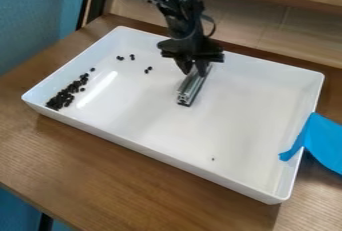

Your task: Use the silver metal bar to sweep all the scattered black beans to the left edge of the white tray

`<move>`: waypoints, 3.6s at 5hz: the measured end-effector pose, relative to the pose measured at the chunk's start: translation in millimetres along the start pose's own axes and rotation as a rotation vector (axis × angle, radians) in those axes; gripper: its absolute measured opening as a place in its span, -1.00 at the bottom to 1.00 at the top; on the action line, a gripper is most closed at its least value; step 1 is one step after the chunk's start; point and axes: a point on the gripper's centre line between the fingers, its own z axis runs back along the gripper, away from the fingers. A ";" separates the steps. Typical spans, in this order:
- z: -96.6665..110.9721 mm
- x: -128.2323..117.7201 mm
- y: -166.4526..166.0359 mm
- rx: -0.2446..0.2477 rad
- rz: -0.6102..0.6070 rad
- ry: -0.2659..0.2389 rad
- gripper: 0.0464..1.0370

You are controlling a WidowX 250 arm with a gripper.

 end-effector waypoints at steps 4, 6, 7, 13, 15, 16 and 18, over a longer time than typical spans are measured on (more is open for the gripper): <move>2.1 -5.2 88.8 0.024 0.047 0.011 -0.43; 7.5 -12.6 134.9 0.032 -0.004 -0.021 -0.43; 11.6 -15.4 149.9 0.029 -0.012 -0.025 -0.43; 98.4 -42.4 -69.2 -0.007 -0.056 -0.057 -0.43; 52.6 -64.8 -100.5 0.074 -0.098 -0.035 -0.33; 27.0 -66.3 -107.8 0.122 -0.100 -0.005 0.23; 49.8 -36.0 -76.1 0.042 -0.067 0.146 0.93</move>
